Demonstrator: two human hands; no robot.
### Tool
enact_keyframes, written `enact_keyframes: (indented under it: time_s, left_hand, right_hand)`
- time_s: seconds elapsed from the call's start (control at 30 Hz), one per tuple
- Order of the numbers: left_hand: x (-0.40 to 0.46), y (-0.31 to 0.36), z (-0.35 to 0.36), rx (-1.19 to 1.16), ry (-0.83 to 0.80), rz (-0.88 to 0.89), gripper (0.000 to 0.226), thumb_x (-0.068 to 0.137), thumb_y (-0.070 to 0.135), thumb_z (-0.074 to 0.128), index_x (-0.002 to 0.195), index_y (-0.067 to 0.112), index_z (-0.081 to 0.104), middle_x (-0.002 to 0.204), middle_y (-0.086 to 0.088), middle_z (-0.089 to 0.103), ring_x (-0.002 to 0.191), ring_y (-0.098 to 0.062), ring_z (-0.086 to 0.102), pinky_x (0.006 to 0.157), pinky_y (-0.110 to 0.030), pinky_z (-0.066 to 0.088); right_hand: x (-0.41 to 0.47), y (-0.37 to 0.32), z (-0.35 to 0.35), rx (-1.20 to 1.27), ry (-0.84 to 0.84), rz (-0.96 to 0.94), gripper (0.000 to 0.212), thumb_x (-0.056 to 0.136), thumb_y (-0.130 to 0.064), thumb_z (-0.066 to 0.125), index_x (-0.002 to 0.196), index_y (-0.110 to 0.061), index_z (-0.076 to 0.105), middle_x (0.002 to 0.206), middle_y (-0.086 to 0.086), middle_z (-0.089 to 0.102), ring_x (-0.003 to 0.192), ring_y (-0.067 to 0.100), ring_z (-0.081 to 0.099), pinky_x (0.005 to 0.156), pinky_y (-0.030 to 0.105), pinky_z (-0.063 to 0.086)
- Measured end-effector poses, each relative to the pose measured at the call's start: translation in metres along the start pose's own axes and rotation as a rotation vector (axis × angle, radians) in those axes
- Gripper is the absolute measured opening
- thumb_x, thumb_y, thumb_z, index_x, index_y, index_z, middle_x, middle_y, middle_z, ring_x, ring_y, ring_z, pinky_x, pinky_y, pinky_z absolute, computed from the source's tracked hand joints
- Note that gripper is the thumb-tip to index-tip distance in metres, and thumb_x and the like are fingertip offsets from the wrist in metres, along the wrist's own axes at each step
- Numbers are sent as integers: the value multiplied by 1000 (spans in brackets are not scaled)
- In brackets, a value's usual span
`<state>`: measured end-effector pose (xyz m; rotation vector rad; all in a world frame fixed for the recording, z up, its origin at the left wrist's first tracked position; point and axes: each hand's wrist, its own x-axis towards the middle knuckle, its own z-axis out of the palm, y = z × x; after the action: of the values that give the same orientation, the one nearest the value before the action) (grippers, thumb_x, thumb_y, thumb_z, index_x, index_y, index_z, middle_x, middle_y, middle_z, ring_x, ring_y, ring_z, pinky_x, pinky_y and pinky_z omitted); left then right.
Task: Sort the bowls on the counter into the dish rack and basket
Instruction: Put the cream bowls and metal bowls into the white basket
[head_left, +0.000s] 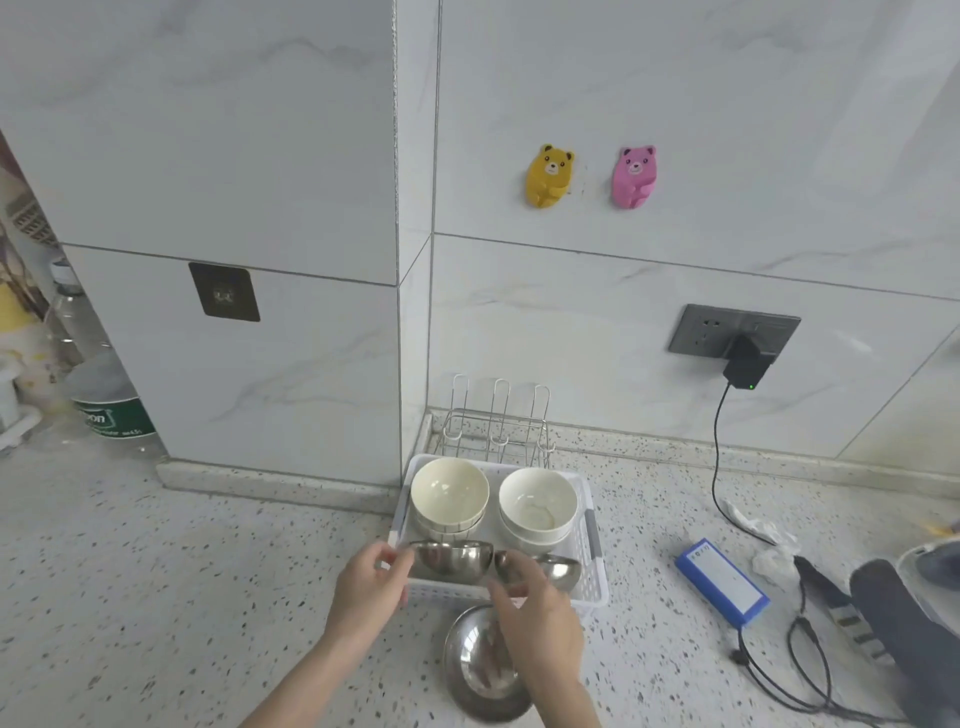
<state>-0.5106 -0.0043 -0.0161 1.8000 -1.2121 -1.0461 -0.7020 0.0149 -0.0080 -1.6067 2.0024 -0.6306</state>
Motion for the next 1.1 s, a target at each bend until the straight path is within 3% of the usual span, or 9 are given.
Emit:
enact_keyframes:
  time_s: [0.1, 0.23, 0.3, 0.5, 0.67, 0.83, 0.93, 1.03, 1.1]
  left_hand:
    - [-20, -18, 5, 7, -119, -30, 26, 94, 37, 58, 78, 18, 64, 51, 4, 61, 36, 0, 44, 46, -20, 38]
    - [-38, -36, 17, 119, -281, -171, 35, 88, 55, 57, 105, 24, 58, 79, 4, 69, 54, -3, 53, 51, -21, 41]
    - [-44, -39, 23, 176, -312, -230, 47, 86, 61, 54, 120, 29, 48, 88, 2, 70, 63, -7, 59, 50, -19, 43]
    - [-53, -37, 42, 191, -402, -204, 55, 90, 50, 53, 139, 29, 37, 89, 2, 71, 47, -5, 52, 39, -16, 37]
    - [-57, -31, 45, 126, -407, -163, 40, 94, 28, 57, 132, 23, 48, 92, 2, 69, 59, -2, 66, 38, -11, 38]
    - [-55, -16, 30, 45, -439, -150, 22, 88, 28, 57, 111, 25, 59, 67, 4, 74, 57, -4, 69, 43, -18, 37]
    - [-48, -2, 18, -38, -468, -148, 16, 92, 26, 57, 106, 22, 62, 68, -3, 75, 37, -2, 50, 40, -18, 30]
    - [-35, 14, 8, -122, -459, -175, 18, 92, 23, 57, 97, 9, 67, 70, -10, 75, 34, -7, 35, 38, -20, 22]
    - [-25, 25, 1, -172, -440, -214, 22, 91, 19, 56, 92, 1, 68, 70, -13, 74, 37, -9, 29, 37, -20, 19]
  right_hand:
    - [-28, 25, -8, 163, 116, 155, 31, 94, -38, 57, 125, -36, 58, 87, -12, 70, 80, 12, 66, 72, 30, 52]
    - [-54, 54, -15, 235, 215, 343, 23, 95, -30, 56, 115, -26, 64, 86, -8, 69, 81, 19, 62, 71, 31, 46]
    - [-59, 61, -16, 220, 173, 401, 25, 96, -32, 54, 118, -26, 62, 87, -9, 63, 85, 18, 58, 72, 30, 41]
    - [-66, 59, -1, 305, -3, 419, 38, 95, -32, 50, 132, -26, 52, 104, -3, 65, 89, 22, 68, 88, 39, 53]
    - [-72, 59, 0, 360, -13, 354, 37, 97, -27, 49, 134, -27, 49, 94, -7, 70, 47, 11, 66, 56, 21, 46]
    - [-68, 59, -20, 524, 44, 272, 34, 97, -26, 55, 130, -31, 53, 87, -3, 70, 50, 20, 68, 59, 22, 45]
    - [-62, 49, -36, 647, 18, 164, 35, 94, -27, 62, 126, -40, 56, 109, -9, 66, 56, 28, 70, 63, 20, 46]
    - [-51, 31, -46, 732, -106, 13, 45, 89, -23, 69, 128, -41, 56, 121, -15, 61, 83, 35, 71, 52, 20, 50]
    - [-40, 19, -48, 718, -170, -69, 49, 84, -25, 75, 128, -38, 58, 120, -13, 63, 83, 34, 70, 53, 25, 54]
